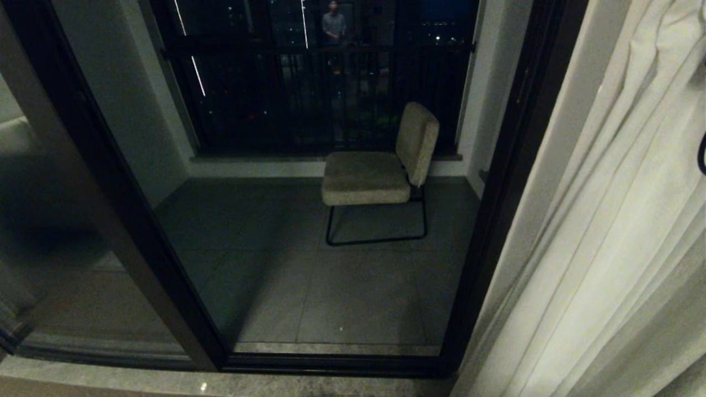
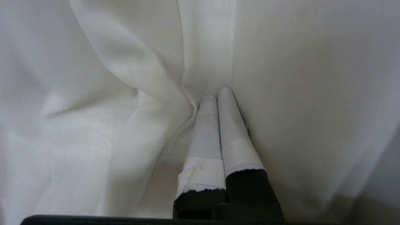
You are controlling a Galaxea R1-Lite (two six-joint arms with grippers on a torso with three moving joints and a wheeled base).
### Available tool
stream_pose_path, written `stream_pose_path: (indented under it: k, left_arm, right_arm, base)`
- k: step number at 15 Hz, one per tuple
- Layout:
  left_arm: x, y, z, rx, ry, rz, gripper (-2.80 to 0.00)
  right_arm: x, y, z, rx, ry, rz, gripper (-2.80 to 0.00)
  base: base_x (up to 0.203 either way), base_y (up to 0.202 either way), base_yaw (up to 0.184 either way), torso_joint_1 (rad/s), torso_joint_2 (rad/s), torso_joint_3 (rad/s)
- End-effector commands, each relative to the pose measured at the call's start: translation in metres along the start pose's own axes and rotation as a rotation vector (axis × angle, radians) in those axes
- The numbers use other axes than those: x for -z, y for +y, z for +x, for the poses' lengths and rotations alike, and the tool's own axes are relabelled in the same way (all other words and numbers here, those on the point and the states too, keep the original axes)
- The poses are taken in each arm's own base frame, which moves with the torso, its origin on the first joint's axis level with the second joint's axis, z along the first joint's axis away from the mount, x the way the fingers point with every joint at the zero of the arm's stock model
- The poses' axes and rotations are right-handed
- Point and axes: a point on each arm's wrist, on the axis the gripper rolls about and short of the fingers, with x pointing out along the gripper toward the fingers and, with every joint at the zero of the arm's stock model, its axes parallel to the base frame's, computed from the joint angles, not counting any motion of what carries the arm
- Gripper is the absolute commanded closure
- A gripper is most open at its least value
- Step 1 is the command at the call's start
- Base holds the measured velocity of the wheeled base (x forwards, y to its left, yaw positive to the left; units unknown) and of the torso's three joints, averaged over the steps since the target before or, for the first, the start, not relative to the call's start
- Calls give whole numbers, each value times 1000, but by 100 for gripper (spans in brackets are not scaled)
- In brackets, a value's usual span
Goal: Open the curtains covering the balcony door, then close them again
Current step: Pull the inner curtains open on both sides
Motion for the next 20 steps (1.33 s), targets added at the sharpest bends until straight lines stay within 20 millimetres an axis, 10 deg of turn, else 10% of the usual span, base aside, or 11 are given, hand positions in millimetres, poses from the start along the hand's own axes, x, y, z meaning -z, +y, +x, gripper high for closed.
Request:
stream_pose_path:
  k: [1,20]
  left_arm:
    - [0,0,0,0,-1,0,0]
    - [0,0,0,0,-1,0,0]
  right_arm:
    - [17,-8,12,29,18,-6,0]
    - [51,-92,37,238,36,-49,0]
  base:
    - [0,0,0,0,0,0]
    - [0,0,0,0,0,0]
